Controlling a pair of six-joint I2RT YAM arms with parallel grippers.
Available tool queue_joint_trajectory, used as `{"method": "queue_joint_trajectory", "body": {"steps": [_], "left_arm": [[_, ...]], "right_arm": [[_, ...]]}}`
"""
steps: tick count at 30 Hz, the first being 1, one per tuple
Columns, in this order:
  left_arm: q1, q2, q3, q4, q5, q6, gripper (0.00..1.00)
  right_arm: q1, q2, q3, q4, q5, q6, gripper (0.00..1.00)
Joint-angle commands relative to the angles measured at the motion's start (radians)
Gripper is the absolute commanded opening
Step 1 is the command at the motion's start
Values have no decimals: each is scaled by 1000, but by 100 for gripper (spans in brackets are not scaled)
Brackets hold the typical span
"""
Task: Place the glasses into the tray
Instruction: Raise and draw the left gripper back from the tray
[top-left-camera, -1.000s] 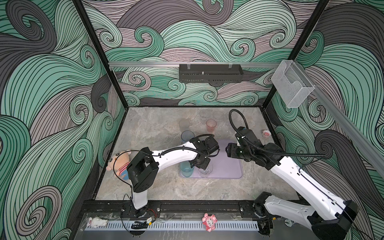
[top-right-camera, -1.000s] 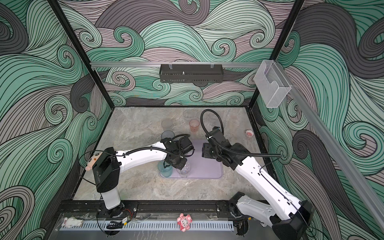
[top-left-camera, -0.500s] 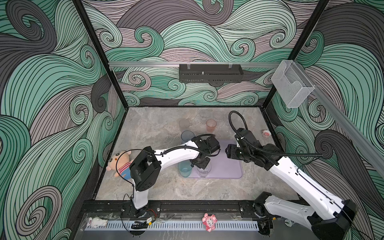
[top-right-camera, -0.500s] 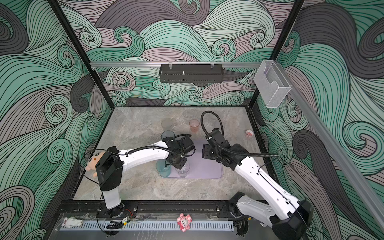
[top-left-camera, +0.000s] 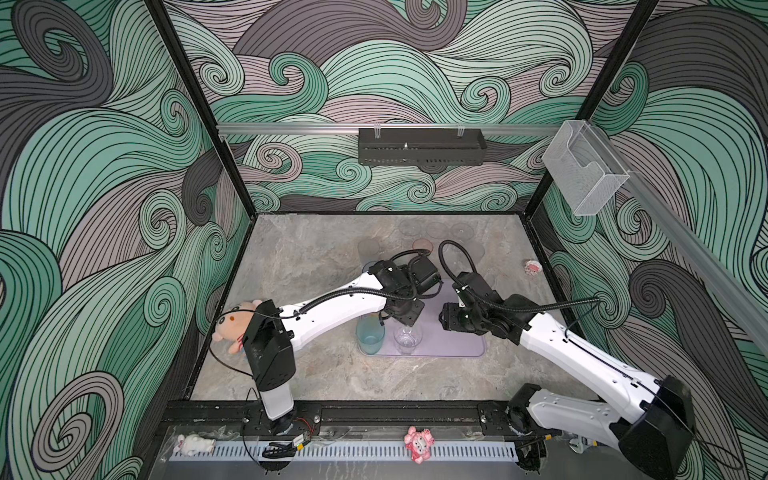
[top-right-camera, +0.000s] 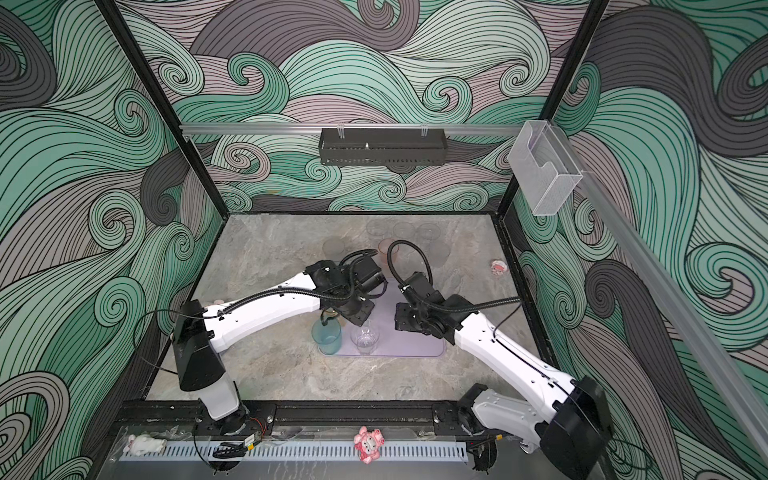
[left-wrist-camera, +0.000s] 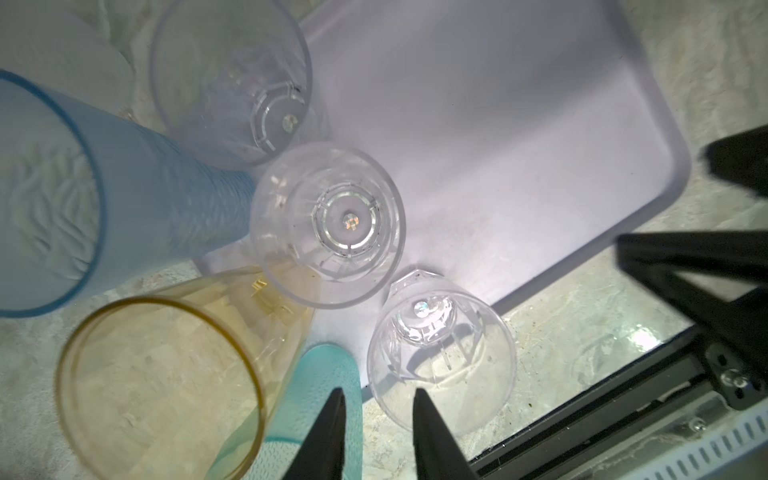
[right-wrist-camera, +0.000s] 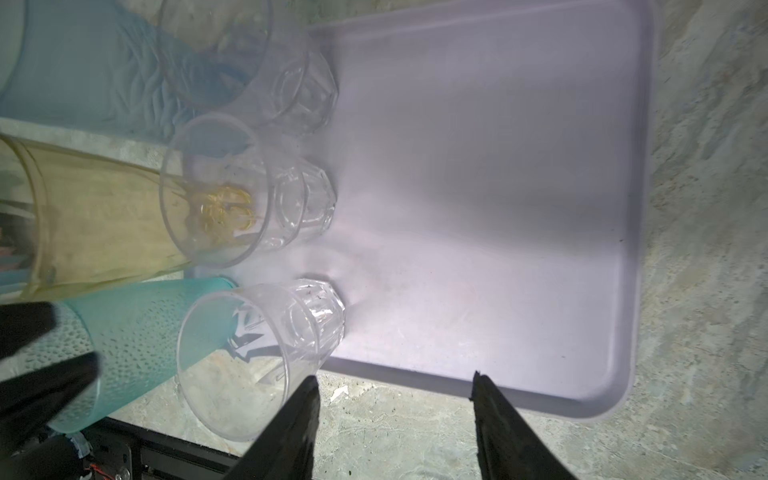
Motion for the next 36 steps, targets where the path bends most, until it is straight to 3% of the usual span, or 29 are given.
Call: {"method": "queue_joint_trajectory", "body": {"steps": [1, 4, 12, 23, 27, 36], "left_arm": [[37, -93, 1, -38, -72, 38, 32], [101, -187, -83, 0, -122, 57, 32], [319, -463, -367, 214, -129, 83, 36], [435, -497, -441, 250, -105, 105, 36], [506, -509, -473, 295, -56, 77, 37], [655, -554, -590, 508, 109, -20, 54]], "right_arm": [[47, 39, -36, 59, -14, 44, 58], [88, 84, -46, 79, -14, 63, 58], [133, 206, -15, 134, -43, 75, 58], [130, 273, 42, 124, -40, 29, 58], [45, 244, 75, 64, -32, -29, 59], [-217, 305, 299, 12, -40, -149, 59]]}}
